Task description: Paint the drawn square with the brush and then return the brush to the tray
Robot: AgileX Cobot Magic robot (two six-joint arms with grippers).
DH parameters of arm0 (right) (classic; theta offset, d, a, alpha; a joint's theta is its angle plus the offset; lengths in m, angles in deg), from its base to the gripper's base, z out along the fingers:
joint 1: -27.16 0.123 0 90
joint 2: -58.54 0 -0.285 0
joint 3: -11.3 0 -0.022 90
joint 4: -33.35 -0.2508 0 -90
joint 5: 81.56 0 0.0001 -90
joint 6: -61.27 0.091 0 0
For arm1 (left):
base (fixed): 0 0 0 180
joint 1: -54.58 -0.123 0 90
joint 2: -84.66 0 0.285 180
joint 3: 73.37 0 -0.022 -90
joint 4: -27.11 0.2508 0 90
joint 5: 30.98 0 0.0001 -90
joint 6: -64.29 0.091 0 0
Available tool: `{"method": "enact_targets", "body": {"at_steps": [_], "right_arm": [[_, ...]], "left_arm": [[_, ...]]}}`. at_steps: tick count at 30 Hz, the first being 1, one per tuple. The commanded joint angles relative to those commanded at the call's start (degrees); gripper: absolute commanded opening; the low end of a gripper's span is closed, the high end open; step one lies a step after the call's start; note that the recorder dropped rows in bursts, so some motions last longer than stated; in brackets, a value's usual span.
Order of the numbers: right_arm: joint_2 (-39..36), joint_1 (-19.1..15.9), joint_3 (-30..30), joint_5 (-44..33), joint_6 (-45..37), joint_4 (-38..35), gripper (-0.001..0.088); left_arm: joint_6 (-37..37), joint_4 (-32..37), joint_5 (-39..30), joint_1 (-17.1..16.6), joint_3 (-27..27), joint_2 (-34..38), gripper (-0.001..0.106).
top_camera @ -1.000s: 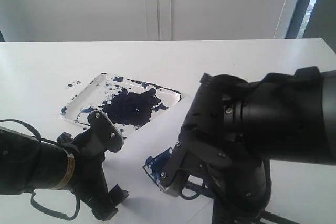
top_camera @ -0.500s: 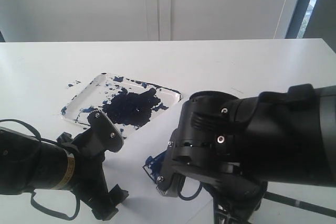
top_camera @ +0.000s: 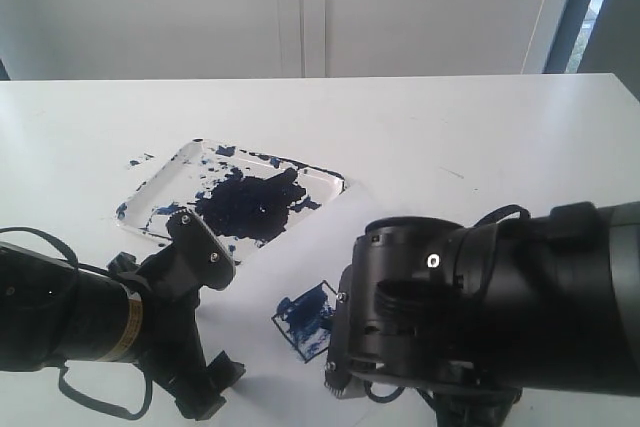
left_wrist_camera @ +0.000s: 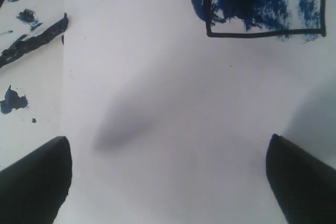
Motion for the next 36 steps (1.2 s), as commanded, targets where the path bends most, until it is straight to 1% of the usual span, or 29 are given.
{"method": "enact_targets", "body": {"at_steps": [1, 4, 8, 14, 22, 27, 36], "right_arm": [[0.00, 1.36, 0.00, 0.00, 0.16, -0.26, 0.0000], [-0.26, 2.57, 0.00, 0.00, 1.33, -1.28, 0.0000], [-4.08, 2.57, -0.13, 0.00, 1.55, -0.22, 0.0000], [-7.79, 2.57, -0.13, 0.00, 7.38, 5.64, 0.0000], [-7.97, 2.57, -0.48, 0.00, 7.66, 7.66, 0.0000], [-7.97, 2.57, -1.80, 0.00, 8.03, 8.90, 0.0000], [-7.97, 2.57, -2.99, 0.00, 11.32, 10.79, 0.0000]], "left_arm": [[0.00, 0.00, 0.00, 0.00, 0.00, 0.00, 0.105], [0.00, 0.00, 0.11, 0.00, 0.00, 0.00, 0.105], [0.00, 0.00, 0.11, 0.00, 0.00, 0.00, 0.105], [-0.48, 0.00, 0.11, 0.00, 0.00, 0.00, 0.105], [-0.66, 0.00, 0.11, 0.00, 0.00, 0.00, 0.105], [-0.66, 0.00, 0.11, 0.00, 0.00, 0.00, 0.105], [-0.79, 0.00, 0.11, 0.00, 0.00, 0.00, 0.105]]}}
